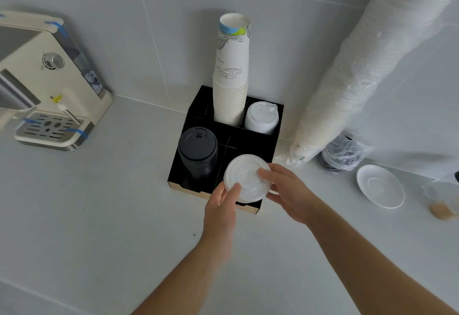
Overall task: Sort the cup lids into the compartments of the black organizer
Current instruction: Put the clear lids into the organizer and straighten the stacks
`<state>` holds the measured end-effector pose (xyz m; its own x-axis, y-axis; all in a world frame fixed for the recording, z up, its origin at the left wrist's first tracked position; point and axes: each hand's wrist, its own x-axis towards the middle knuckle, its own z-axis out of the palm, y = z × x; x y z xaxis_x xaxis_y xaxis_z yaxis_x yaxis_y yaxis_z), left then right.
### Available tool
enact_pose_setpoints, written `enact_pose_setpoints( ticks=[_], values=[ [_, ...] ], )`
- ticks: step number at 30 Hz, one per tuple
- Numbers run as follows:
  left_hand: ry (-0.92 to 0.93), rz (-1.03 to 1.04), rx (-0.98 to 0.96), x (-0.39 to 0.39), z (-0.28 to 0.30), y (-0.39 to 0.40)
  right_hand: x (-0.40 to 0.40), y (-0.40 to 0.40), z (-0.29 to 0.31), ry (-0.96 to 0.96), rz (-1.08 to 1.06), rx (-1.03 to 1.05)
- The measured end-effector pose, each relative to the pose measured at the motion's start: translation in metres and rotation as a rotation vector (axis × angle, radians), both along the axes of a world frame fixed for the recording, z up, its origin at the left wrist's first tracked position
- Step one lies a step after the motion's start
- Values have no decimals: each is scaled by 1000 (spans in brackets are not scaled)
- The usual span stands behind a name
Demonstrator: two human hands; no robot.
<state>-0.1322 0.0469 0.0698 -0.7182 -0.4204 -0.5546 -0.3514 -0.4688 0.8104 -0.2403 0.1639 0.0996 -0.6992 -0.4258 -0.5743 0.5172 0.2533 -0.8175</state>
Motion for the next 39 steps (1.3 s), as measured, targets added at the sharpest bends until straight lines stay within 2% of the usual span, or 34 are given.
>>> enact_pose_setpoints(
  ticks=[3, 9, 15, 19, 24, 32, 39],
  values=[
    [-45, 8, 21, -12, -4, -11, -10, -19, 1, -21, 24, 52],
    [-81, 20, 81, -33, -14, -18, -28, -47, -3, -96, -57, 159],
    [-160, 0, 110, -47, -27, -25, -36, -56, -11, -108, -4, 235],
    [-215, -58, 60, -51, -34, -27, -38, -57, -18, 67, 137, 452],
    [-281, -84, 32, -55, -41, -31, -39, -56, -27, 260, 282, 616],
    [-295, -94, 24, -57, -44, -32, -37, -53, -14, 344, 266, 593],
    [-308, -96, 21, -60, -44, -31, -37, -39, -7, 294, 113, 514]
  ],
)
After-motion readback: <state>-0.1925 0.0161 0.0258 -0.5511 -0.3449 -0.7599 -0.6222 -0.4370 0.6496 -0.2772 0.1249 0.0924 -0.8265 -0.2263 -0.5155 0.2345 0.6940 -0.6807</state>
